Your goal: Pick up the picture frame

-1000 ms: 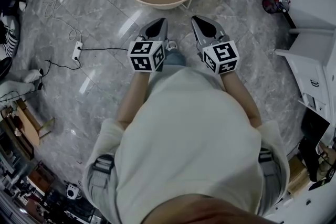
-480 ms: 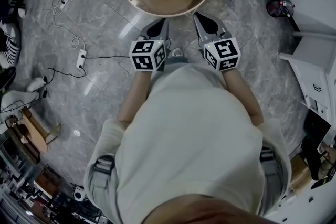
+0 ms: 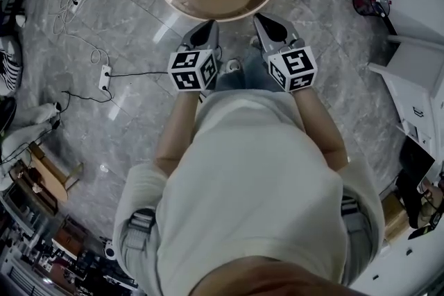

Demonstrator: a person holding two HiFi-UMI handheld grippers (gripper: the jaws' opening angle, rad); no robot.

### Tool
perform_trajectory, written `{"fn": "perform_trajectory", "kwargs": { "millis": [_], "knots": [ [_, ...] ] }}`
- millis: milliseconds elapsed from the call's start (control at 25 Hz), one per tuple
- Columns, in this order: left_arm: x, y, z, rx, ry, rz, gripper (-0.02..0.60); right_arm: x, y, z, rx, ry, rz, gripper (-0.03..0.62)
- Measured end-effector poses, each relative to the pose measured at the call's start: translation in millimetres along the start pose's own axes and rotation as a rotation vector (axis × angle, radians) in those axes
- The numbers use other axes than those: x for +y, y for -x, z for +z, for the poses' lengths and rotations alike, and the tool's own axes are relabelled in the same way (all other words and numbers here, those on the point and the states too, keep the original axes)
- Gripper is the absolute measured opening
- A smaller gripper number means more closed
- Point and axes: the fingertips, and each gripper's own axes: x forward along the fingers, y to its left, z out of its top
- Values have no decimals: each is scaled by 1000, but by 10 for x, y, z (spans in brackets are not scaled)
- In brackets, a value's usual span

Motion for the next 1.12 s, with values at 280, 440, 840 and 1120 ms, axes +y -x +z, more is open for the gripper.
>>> {"fn": "perform_trajectory", "kwargs": {
  "millis": [280, 440, 840, 1120],
  "knots": [
    [256, -386, -43, 26, 42, 50, 2, -360, -371, -173, 52, 41, 2, 0],
    [447, -621, -59, 34, 67, 73, 2, -571, -686, -273, 87, 44, 18, 0],
    [965, -1400, -262, 85, 119, 119, 2, -1099, -1527, -697, 175, 47, 75, 0],
    [1264, -2023, -492, 123, 155, 151, 2, -1513, -2025, -1186, 252, 31, 103, 0]
  ]
}}
